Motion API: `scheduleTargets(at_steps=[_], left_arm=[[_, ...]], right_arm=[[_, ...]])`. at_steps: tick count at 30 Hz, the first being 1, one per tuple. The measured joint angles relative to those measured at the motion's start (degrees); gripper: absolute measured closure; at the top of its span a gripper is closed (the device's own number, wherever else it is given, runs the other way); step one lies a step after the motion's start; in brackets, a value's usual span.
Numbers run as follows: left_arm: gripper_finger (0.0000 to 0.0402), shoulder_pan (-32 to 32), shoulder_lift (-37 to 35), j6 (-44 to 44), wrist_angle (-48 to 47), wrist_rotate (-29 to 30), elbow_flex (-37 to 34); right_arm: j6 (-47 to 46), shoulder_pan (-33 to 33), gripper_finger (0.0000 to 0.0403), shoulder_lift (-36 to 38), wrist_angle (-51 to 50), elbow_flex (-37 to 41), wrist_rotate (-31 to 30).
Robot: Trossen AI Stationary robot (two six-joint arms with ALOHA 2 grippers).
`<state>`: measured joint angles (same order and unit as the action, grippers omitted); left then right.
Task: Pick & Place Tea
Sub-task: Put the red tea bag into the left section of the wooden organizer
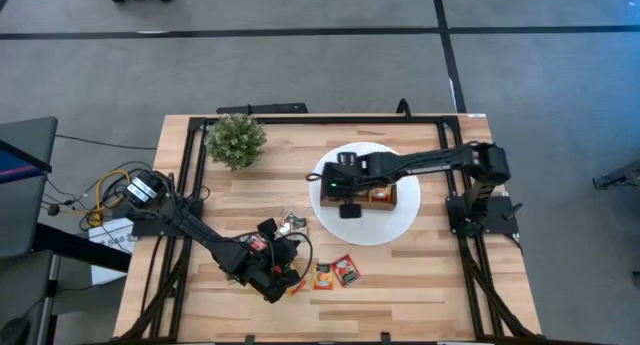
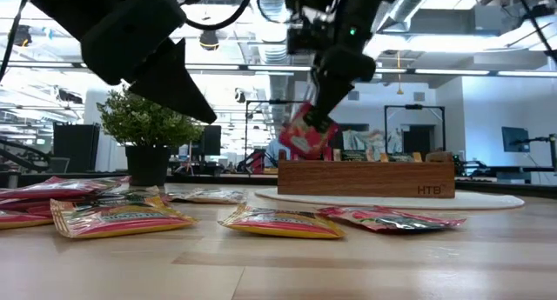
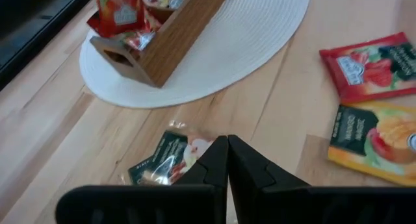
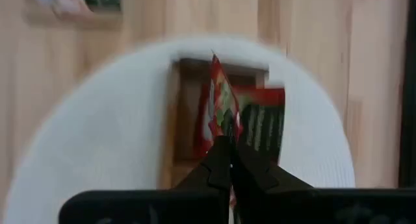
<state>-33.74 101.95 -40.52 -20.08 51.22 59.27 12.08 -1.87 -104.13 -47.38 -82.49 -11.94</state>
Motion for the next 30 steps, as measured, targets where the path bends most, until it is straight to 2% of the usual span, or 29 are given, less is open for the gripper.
scheduleTargets(at_steps=[8, 16, 22, 27, 30], left_arm=[[0.0401, 0.0, 0.2, 0.4, -0.5, -0.6, 0.0], [0.0401, 0.0, 0.2, 0.3, -0.4, -0.7, 0.0], [0.0401, 0.0, 0.2, 0.2, -0.3, -0.7, 0.0], [0.0401, 0.0, 0.2, 0.2, -0.3, -0.7, 0.0], [0.0401, 0.0, 0.2, 0.2, -0.4, -0.7, 0.0]], right_arm=[[0.4, -1.3, 0.0403, -6.4, -4.7, -4.1, -0.1], [0.4, -1.1, 0.0395, -7.5, -6.6, -5.1, 0.0], [-1.7, -1.5, 0.0322, -6.8, -5.9, -5.1, -0.9], [-3.5, -1.6, 0.0253, -6.2, -3.7, -5.1, -6.9], [-7.7, -1.0, 0.0234, -4.8, -2.3, -5.0, -13.0]])
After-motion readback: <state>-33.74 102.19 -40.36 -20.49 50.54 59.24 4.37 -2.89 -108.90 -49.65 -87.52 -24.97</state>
